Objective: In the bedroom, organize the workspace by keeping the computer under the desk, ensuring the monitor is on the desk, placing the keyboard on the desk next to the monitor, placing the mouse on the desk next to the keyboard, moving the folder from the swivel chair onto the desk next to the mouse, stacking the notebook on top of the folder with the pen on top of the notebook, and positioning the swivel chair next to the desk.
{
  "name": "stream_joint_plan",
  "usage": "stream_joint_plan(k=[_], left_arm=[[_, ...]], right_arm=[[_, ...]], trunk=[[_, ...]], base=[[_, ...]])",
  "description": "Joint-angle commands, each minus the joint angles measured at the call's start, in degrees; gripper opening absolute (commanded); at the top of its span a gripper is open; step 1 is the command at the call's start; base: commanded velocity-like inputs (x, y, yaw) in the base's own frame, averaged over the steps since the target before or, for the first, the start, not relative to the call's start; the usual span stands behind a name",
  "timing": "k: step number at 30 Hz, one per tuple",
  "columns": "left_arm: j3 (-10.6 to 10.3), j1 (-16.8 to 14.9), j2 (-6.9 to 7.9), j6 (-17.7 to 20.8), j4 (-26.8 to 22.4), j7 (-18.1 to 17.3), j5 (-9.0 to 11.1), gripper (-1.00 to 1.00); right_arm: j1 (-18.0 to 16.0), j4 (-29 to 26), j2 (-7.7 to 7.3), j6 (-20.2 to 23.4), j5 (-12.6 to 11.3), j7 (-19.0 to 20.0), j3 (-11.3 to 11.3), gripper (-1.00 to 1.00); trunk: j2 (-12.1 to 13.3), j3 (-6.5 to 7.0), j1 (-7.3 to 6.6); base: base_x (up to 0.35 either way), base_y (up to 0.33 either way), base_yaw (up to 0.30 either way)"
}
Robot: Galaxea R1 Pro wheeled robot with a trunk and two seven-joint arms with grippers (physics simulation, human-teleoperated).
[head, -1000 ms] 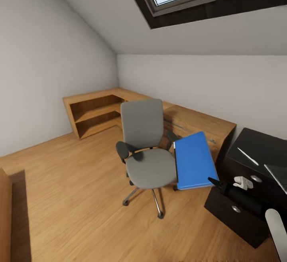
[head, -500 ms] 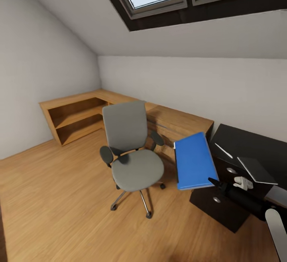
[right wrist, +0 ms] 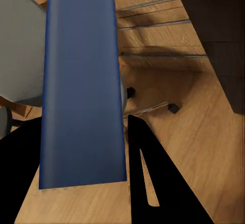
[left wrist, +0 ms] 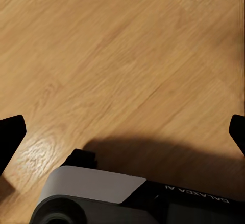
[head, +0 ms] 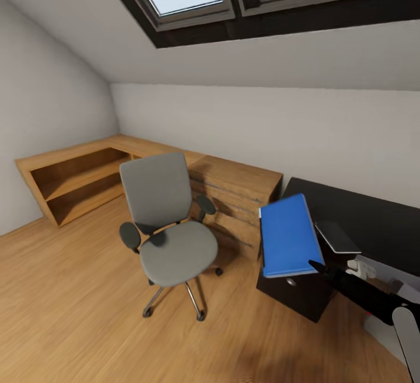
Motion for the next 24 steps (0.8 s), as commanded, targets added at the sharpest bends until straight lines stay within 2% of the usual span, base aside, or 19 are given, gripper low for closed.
stream_joint_plan(k=[1,15,24], left_arm=[[-0.47,-0.08,0.05,-0.33,0.00,0.38,0.62,1.00],[-0.48,-0.06,0.05,-0.33,0.05,0.40,0.63,1.00],[-0.47,-0.08,0.05,-0.33,0.04,0.42,0.63,1.00]], right_arm=[[-0.06,0.08,0.01,0.32,0.10,0.32,-0.09,-1.00],[-0.06,0.23,-0.07,0.32,0.10,0.45,-0.78,-1.00],[-0.06,0.23,-0.07,0.30,0.14,0.37,-0.85,-1.00]], trunk=[[0.38,0.13,-0.23],[5.99,2.64,-3.30],[9.60,4.26,-5.28]], base=[[0.000,0.000,-0.288],[0.000,0.000,-0.283],[0.000,0.000,-0.027]])
